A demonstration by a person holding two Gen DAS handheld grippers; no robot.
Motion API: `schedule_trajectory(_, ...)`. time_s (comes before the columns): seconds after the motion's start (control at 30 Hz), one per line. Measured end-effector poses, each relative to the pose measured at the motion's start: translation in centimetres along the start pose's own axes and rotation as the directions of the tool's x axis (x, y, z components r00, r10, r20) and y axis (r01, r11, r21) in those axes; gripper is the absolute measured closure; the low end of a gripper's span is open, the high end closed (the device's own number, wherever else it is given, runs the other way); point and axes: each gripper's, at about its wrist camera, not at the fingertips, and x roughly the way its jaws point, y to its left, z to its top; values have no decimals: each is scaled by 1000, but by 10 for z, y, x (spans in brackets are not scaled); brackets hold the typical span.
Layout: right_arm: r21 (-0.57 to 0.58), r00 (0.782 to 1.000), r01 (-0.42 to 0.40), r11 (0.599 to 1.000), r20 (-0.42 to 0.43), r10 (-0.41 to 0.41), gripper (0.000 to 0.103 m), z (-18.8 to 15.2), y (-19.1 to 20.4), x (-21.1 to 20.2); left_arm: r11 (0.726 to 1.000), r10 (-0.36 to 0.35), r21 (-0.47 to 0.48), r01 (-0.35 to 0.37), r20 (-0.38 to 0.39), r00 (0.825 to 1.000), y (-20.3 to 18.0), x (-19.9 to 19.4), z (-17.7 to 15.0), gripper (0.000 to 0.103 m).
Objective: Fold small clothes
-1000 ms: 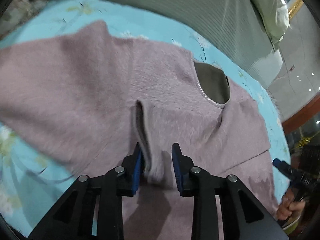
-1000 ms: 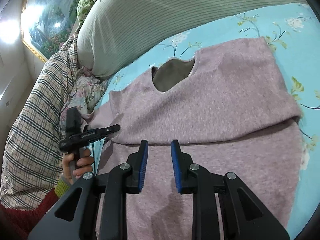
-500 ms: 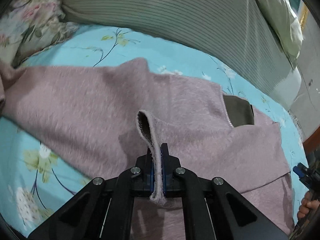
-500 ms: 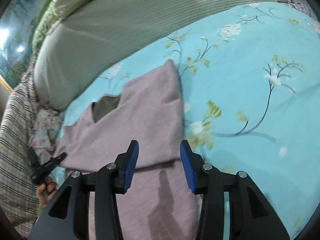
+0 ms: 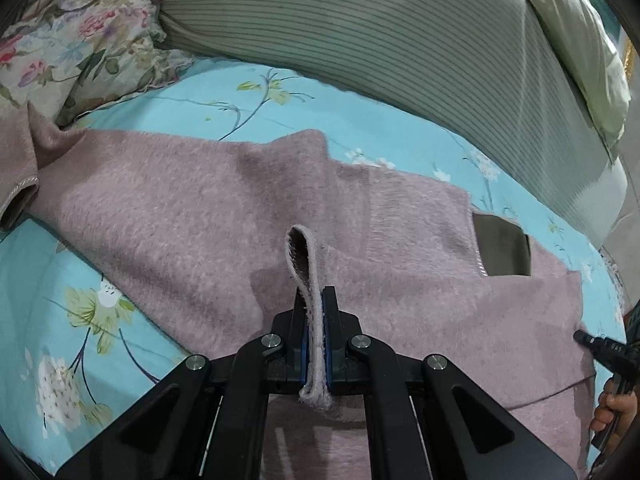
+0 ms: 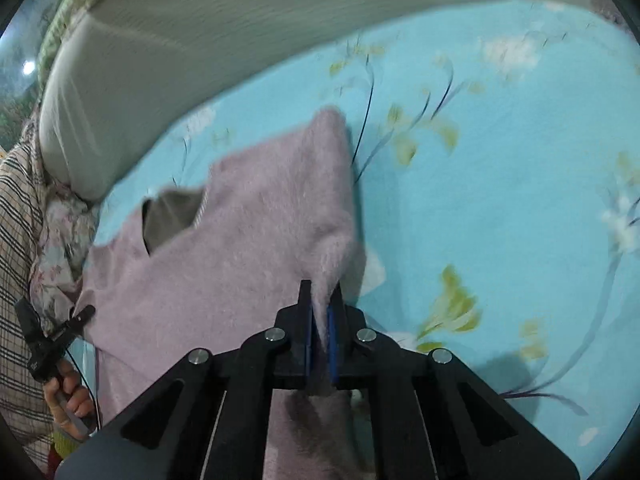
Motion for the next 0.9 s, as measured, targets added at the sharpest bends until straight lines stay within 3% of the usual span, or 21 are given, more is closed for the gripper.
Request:
schedule_trajectory(0.17,-8,994,85,996,-64,-85,95,-2,-4,15,998,-3,56,4,-15,1000,-19,7,-4,99)
schedule_trajectory(0.27,-54,979,196,979,60,-193,93,-9,19,-13,1000,-5,25,6,-46,999,-13,15,-7,98)
schedule_trajectory(0.33,-103,987,128,986,110,-117,91,-16,42,-28,1000,-18,17,19,-49,999,-10,14,-8,98)
schedule_trajectory(0.37,-127,992,96,987,99,-83,84,-19,49,-27,1000,-23,17,24,-52,998,-9,15,-9,98)
schedule_trajectory(0.4,-146,998,50,988,53,-43,78,-24,55,-21,1000,-23,18,24,-59,998,-9,16,-9,98)
schedule_trajectory(0.43,-146,1000,13,989,-20,-16,65,-29,56,-6,1000,-23,20,24,-63,998,-8,16,-10,98)
schedule_trajectory(0.5,-131,993,70,989,-87,-81,63,-37,49,13,1000,-22,19,23,-67,997,-8,14,-11,96)
schedule_trajectory(0.67,-40,999,-25,999,-33,23,63,-44,45,-17,1000,17,-13,-17,-39,999,18,-11,-9,93)
schedule_trajectory(0.77,-80,996,-92,992,-17,91,54,-57,59,-40,993,110,-34,-109,9,994,49,-35,0,72)
schedule_trajectory(0.8,-90,994,-113,990,-21,112,53,-62,63,-44,990,138,-44,-136,22,990,59,-42,3,57)
schedule_trajectory(0.83,-93,991,-136,986,-31,133,53,-69,69,-46,982,183,-59,-180,39,982,74,-50,8,43)
schedule_trajectory(0.87,-91,988,-150,984,-44,146,52,-74,78,-44,972,228,-72,-225,48,972,85,-55,12,38)
schedule_trajectory(0.9,-87,986,-162,983,-57,158,52,-78,80,-43,957,281,-86,-276,53,958,96,-60,16,26)
